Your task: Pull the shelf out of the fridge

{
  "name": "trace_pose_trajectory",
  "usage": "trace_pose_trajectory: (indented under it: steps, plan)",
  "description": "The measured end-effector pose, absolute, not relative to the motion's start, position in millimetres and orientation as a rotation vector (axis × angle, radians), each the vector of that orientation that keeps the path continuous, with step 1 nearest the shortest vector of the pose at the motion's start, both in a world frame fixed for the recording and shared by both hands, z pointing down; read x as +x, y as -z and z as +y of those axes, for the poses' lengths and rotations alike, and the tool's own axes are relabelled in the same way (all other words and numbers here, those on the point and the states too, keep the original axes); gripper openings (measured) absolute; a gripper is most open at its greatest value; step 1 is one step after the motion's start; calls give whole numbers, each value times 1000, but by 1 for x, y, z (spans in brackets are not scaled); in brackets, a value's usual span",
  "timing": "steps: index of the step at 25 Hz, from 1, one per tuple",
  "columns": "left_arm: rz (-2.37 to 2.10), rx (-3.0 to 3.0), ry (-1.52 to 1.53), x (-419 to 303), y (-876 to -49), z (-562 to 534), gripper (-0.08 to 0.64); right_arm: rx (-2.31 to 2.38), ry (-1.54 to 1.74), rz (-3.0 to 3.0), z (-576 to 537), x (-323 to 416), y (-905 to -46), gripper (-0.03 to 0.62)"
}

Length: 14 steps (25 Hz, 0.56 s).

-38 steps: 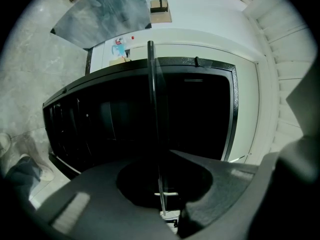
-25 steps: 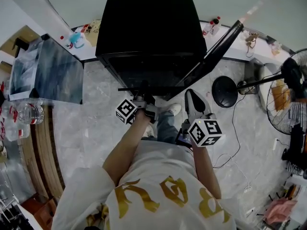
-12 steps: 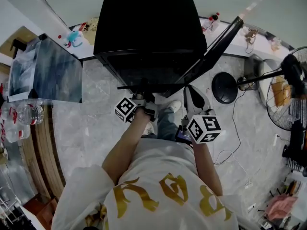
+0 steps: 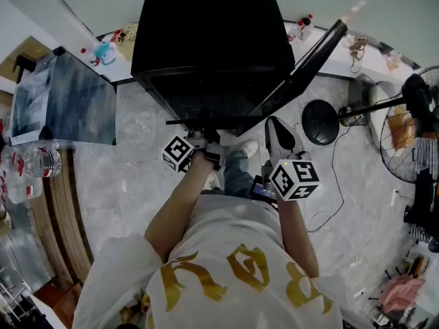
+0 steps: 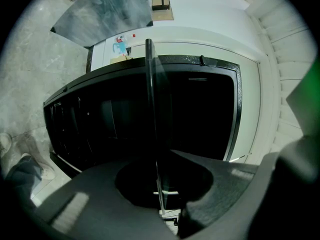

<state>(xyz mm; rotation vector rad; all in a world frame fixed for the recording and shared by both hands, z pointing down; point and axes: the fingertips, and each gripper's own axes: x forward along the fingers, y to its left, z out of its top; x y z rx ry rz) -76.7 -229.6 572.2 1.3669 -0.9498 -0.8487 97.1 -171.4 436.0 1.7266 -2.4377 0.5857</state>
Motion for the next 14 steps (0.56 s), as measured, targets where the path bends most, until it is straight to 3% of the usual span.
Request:
trace_pose_trajectory:
  steps: [14]
  plan:
    - [-951,1365,849,-77,-574,-230,43,1729,-592,-2433,-172,99,-439,23]
